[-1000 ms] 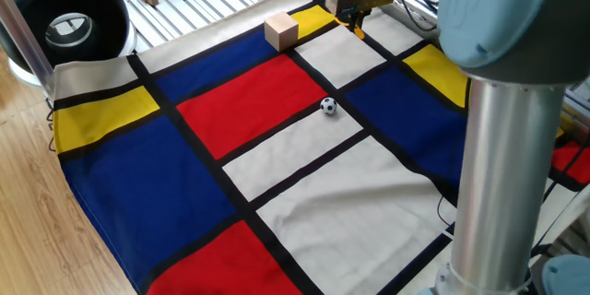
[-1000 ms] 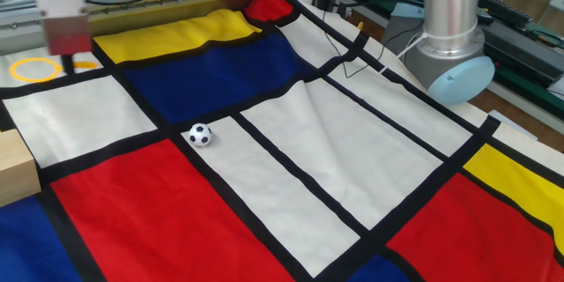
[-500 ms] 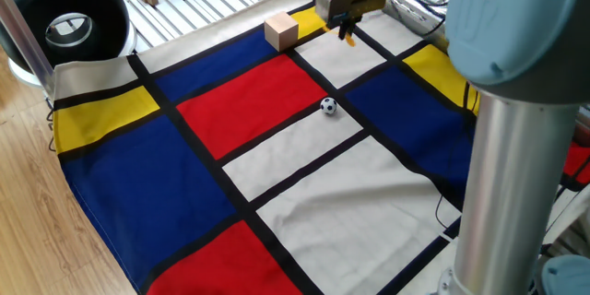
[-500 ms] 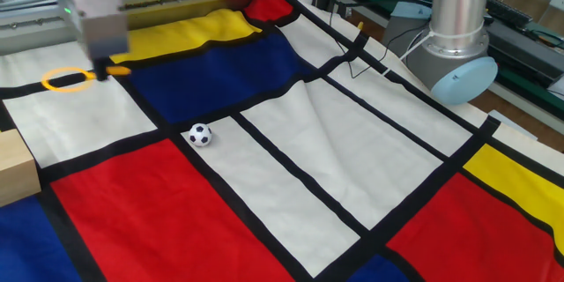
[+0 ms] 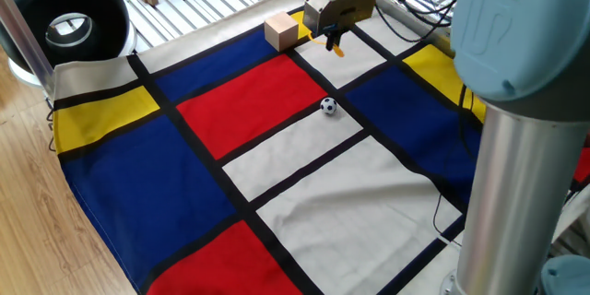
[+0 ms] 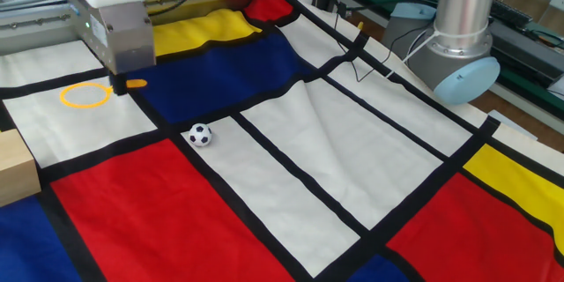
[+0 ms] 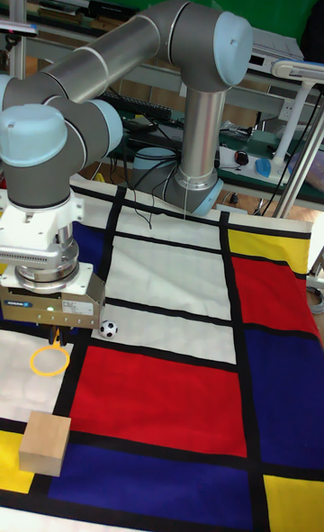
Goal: Attach the bubble ring to the ball
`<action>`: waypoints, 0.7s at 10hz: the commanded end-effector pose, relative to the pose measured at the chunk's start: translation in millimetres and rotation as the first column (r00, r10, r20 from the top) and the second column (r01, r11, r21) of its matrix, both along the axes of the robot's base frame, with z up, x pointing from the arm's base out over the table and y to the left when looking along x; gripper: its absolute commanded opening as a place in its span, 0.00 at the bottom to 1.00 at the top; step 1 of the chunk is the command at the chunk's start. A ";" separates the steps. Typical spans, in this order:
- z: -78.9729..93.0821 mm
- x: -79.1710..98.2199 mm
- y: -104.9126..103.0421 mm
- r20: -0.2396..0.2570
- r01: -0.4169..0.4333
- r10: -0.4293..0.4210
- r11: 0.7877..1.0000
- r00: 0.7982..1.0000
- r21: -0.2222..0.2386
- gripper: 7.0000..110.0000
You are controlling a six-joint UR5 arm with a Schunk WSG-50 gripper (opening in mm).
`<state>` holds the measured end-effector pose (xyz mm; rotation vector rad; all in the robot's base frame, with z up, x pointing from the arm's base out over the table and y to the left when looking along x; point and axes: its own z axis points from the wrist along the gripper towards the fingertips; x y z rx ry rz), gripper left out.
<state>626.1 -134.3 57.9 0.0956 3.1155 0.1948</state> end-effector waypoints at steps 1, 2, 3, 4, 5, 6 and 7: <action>5.2 40.5 0.4 0.178 -0.083 0.087 0.996 0.980 -0.027 0.00; 4.0 36.0 -2.9 0.160 -0.099 0.104 0.994 0.982 -0.042 0.00; 1.6 22.3 -6.5 0.105 -0.127 0.132 0.990 0.986 -0.054 0.00; 0.6 1.6 -0.7 0.028 -0.154 0.155 0.988 0.988 -0.021 0.00; 1.2 -11.4 5.1 -0.020 -0.151 0.151 0.988 0.988 0.010 0.00; 1.8 -24.5 5.0 -0.072 -0.152 0.153 0.988 0.986 0.018 0.00; 1.5 -33.8 3.7 -0.104 -0.137 0.138 0.990 0.985 0.010 0.00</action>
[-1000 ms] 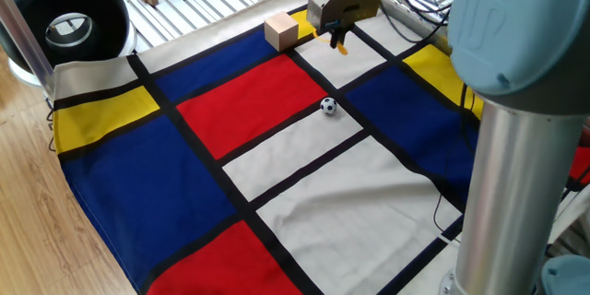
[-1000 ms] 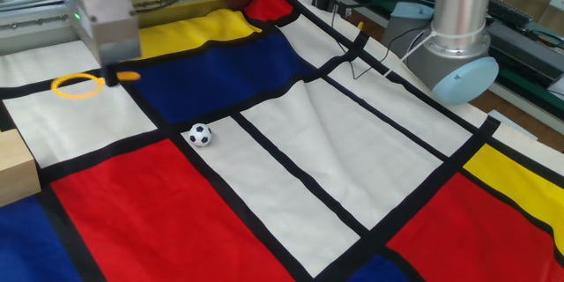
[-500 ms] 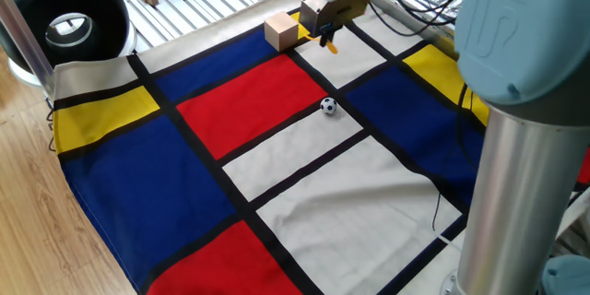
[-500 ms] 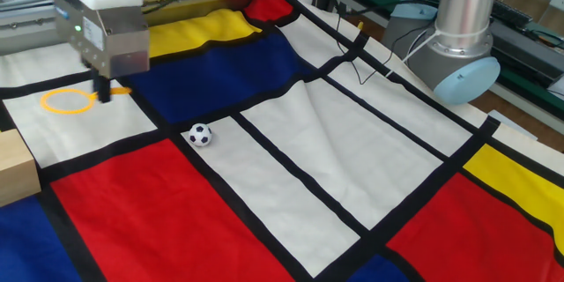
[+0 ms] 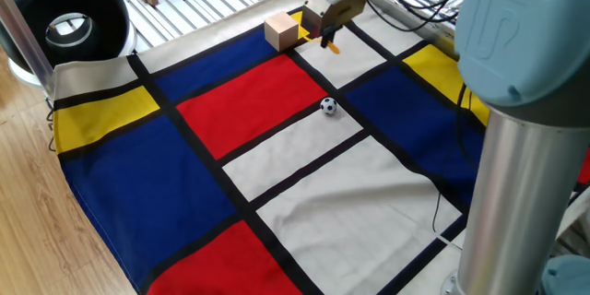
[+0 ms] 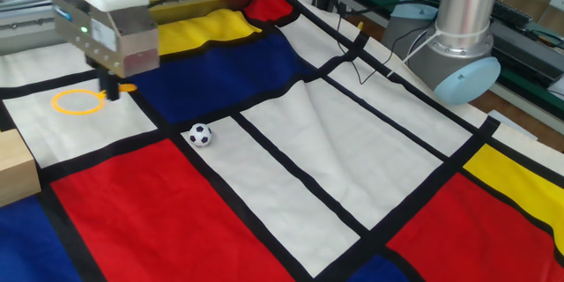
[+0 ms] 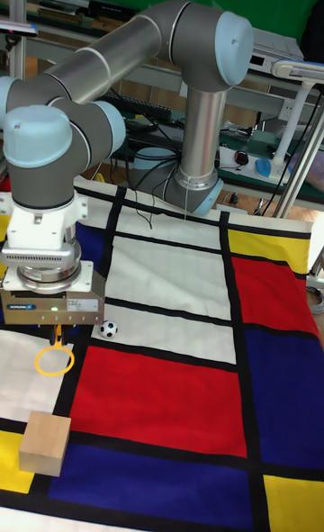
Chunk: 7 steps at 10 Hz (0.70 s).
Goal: Attach the bubble ring to the ball
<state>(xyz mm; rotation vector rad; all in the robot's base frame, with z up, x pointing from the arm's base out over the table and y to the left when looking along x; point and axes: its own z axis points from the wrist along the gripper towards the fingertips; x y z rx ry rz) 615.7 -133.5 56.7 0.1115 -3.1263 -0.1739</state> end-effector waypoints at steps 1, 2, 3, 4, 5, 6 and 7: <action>-1.1 -44.6 8.4 -0.115 0.006 -0.006 1.000 0.993 0.001 0.00; -2.2 -60.7 9.3 -0.142 0.000 -0.001 1.000 0.990 -0.005 0.00; -2.5 -72.5 7.8 -0.155 -0.023 0.021 1.000 0.988 -0.008 0.00; -1.3 -78.8 8.6 -0.162 -0.035 0.034 0.999 0.986 -0.004 0.00; -1.2 -79.1 13.5 -0.159 -0.029 0.030 1.000 0.987 0.006 0.00; -4.1 -77.6 16.4 -0.151 -0.021 0.020 1.000 0.988 0.000 0.00; -8.1 -78.9 22.3 -0.149 -0.010 0.009 1.000 0.989 -0.002 0.00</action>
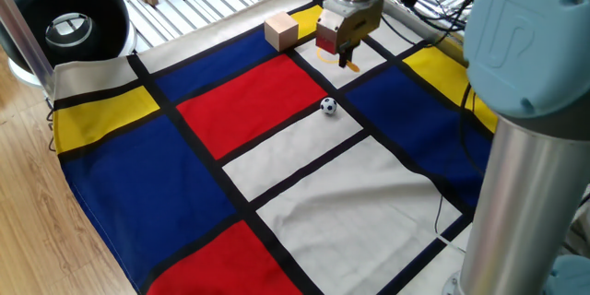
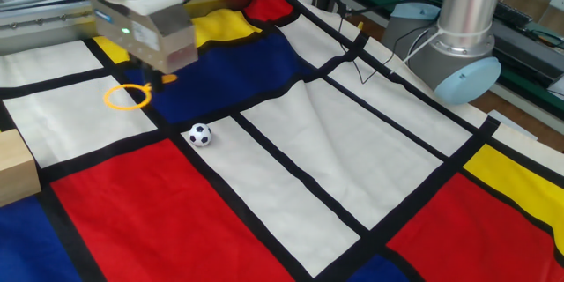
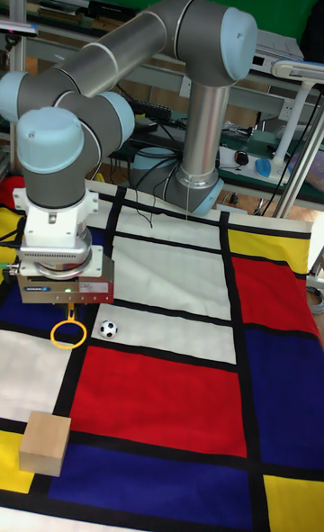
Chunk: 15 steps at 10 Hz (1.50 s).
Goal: Attach the bubble ring to the ball
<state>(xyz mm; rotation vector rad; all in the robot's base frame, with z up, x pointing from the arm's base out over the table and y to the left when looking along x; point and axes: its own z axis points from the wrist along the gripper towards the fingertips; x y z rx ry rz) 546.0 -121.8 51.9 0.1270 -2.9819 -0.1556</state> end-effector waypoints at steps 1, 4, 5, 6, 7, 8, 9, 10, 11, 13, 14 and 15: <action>-5.7 -7.8 8.9 0.001 0.021 -0.021 1.000 1.000 -0.010 0.00; -9.3 16.8 -8.5 0.102 -0.017 0.025 0.997 0.994 -0.075 0.00; -9.6 24.9 -13.9 0.134 -0.023 0.036 0.995 0.990 -0.097 0.00; -9.5 33.7 -5.1 0.170 -0.014 0.025 0.998 0.985 -0.063 0.00; -9.1 38.6 2.2 0.191 -0.029 0.035 0.999 0.981 -0.034 0.00; -8.5 33.3 10.6 0.171 -0.033 0.032 0.999 0.985 0.000 0.00; -7.3 19.9 19.4 0.118 -0.027 0.022 0.999 0.993 0.037 0.00; -6.4 11.8 22.0 0.087 -0.029 0.025 0.998 0.996 0.048 0.00; -12.1 -6.4 24.9 0.080 -0.027 0.023 0.999 0.997 0.045 0.00; -27.5 -39.7 34.1 0.051 -0.014 0.011 0.998 0.999 0.054 0.00; -28.8 -47.8 42.2 0.033 0.001 -0.003 0.998 0.999 0.067 0.00; -26.7 -53.2 55.7 0.019 0.034 -0.036 0.995 0.999 0.096 0.00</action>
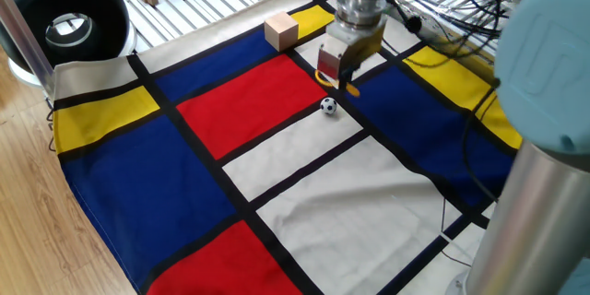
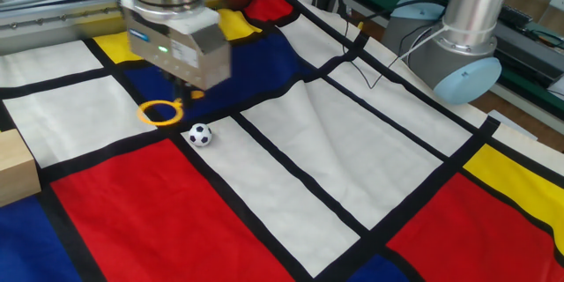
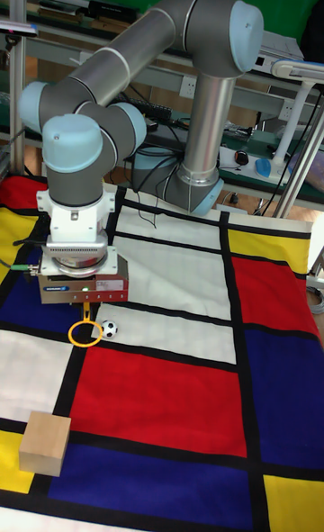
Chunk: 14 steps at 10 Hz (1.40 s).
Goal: Attach the bubble ring to the ball
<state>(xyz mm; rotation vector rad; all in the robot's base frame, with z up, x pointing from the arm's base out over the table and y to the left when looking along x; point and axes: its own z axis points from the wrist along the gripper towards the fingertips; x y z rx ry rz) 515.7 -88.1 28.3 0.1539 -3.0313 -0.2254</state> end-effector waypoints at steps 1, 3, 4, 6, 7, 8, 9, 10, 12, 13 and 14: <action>-0.5 -24.8 26.0 -0.042 0.070 -0.068 0.996 0.997 0.048 0.00; 4.6 -19.1 13.1 -0.023 0.065 -0.065 0.998 0.998 0.001 0.00; 3.0 -17.9 1.8 -0.015 0.061 -0.062 0.997 0.998 -0.044 0.00; 2.7 -13.0 3.7 0.004 0.067 -0.067 0.997 0.998 -0.035 0.00; 5.6 -9.5 24.1 0.013 0.063 -0.063 0.997 0.998 0.049 0.00; 7.3 -3.1 33.9 0.039 0.051 -0.055 0.995 0.998 0.091 0.00; 7.0 2.6 33.6 0.064 0.042 -0.048 0.995 0.997 0.091 0.00; 6.1 3.4 29.9 0.067 0.047 -0.052 0.996 0.996 0.076 0.00; 5.1 -15.8 9.1 0.018 0.055 -0.055 0.998 0.998 -0.029 0.00; 6.0 -25.8 8.8 0.005 0.058 -0.058 0.997 0.998 -0.047 0.00; 6.2 -30.2 10.4 0.001 0.063 -0.063 0.997 0.998 -0.045 0.00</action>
